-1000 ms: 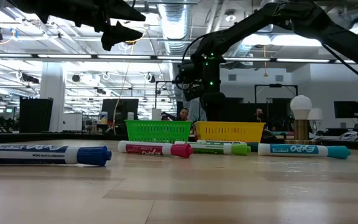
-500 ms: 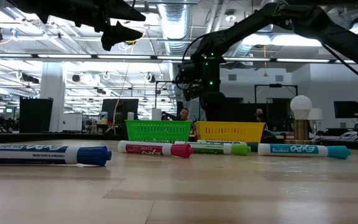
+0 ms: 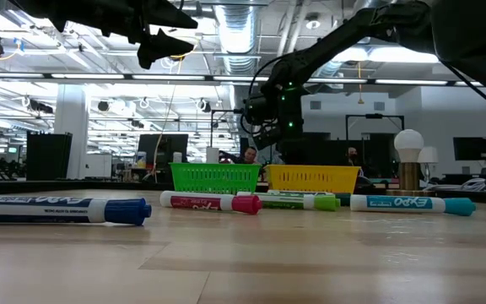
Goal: Pick & Place Markers
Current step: Put the large light blue highlighter into the red bin, then put the large pink highlighter into the red bin
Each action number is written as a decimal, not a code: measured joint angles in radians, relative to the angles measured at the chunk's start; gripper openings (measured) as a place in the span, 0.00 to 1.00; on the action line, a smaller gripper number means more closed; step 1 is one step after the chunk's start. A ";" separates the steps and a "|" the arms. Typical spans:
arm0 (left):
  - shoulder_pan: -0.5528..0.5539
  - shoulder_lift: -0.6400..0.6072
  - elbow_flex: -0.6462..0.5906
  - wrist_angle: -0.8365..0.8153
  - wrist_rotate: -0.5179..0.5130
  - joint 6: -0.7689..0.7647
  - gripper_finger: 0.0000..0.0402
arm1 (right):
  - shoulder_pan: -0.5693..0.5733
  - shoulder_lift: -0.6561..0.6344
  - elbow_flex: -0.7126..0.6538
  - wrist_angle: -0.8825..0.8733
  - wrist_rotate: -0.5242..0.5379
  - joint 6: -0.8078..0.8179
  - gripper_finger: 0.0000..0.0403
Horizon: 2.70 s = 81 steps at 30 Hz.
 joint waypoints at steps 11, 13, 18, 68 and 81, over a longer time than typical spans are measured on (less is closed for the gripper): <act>0.000 0.000 0.000 0.000 0.000 0.000 0.65 | 0.021 0.000 0.000 0.001 -0.007 -0.034 0.21; 0.000 0.000 0.000 0.000 0.000 0.000 0.65 | 0.028 0.000 0.000 0.000 -0.004 -0.041 0.21; 0.000 0.000 0.000 0.000 0.000 0.000 0.65 | 0.038 0.000 0.000 0.000 0.005 -0.058 0.21; -0.054 0.000 0.000 -0.018 0.076 -0.035 0.65 | 0.525 -0.666 0.167 -0.308 0.052 0.602 0.52; -0.109 0.000 0.000 0.006 0.076 -0.062 0.65 | 0.656 -0.877 0.050 -0.234 0.165 0.746 0.52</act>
